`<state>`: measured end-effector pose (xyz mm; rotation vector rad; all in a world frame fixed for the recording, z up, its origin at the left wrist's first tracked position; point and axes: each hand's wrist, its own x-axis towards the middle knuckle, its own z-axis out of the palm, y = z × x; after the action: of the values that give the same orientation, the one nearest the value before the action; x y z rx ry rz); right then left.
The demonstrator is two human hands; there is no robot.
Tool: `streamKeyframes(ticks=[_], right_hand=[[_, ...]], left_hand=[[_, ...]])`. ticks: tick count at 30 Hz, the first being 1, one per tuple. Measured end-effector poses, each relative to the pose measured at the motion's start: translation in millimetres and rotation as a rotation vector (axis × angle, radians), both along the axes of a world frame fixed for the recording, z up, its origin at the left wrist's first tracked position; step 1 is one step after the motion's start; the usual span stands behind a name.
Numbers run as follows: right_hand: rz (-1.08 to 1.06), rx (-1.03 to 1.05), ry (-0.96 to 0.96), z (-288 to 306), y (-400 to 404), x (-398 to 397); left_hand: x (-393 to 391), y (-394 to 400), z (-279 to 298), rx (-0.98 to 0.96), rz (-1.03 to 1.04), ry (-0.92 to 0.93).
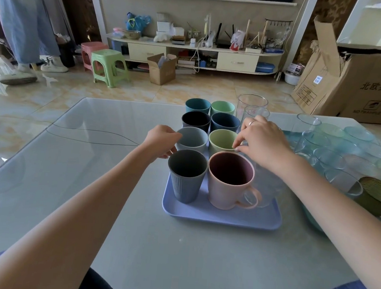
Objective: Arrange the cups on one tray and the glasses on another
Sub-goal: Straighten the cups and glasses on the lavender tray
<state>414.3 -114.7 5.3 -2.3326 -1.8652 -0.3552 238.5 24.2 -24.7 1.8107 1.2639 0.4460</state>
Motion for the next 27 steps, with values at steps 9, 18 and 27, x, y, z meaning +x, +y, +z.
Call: streamKeyframes(ticks=[9,18,27], right_hand=[[-0.004,-0.021,-0.056,1,1,-2],[-0.002,-0.011,-0.062,0,3,-2],[-0.002,0.066,0.023,18,45,7]], left_hand=[[4,0,-3,0.017,-0.009,0.021],[5,2,-4,0.006,0.007,0.002],[7,35,14,0.099,0.146,-0.031]])
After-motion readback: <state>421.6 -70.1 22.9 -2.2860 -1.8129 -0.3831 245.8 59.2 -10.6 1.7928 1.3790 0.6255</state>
